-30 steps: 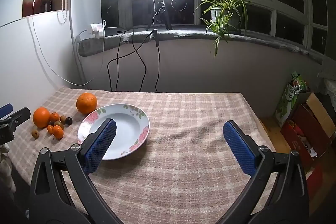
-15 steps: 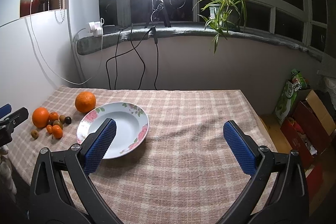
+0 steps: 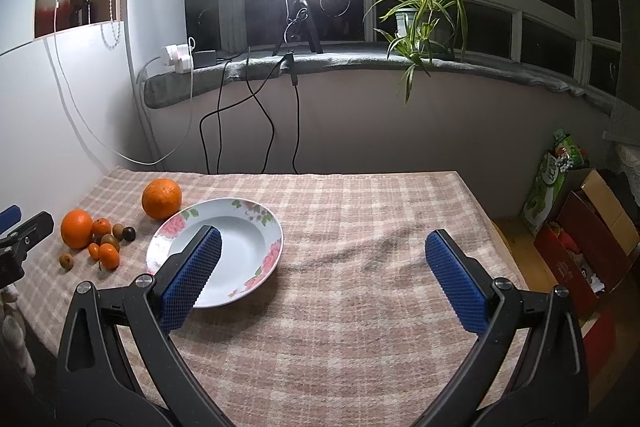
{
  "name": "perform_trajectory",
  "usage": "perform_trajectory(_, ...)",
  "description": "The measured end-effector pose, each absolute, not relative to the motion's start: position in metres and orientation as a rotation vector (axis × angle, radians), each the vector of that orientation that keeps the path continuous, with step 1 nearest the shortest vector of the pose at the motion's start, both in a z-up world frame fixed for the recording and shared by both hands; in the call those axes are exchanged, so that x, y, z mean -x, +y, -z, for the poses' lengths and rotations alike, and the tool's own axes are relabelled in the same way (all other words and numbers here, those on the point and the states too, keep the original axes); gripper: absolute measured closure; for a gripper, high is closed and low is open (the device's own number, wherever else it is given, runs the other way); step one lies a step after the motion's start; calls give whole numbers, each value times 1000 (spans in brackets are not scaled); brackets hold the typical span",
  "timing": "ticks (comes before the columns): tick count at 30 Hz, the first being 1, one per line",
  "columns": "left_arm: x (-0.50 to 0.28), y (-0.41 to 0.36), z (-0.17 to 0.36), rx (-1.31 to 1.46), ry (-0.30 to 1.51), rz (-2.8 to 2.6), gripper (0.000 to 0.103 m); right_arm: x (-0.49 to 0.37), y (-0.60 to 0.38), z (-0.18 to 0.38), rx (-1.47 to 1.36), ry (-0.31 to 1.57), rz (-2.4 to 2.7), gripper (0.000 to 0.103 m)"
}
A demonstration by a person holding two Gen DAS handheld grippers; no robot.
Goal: Organize fruits
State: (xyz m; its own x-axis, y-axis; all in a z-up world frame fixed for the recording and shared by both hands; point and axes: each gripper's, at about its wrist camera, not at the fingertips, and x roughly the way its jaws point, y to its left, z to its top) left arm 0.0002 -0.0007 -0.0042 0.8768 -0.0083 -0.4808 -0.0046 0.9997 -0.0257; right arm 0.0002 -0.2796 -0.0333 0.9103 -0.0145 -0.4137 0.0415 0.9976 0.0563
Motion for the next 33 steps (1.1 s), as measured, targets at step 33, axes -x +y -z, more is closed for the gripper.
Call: perform_trajectory(33, -4, 18, 10, 39, 513, -15, 1, -12, -269, 27, -22, 412, 81, 0)
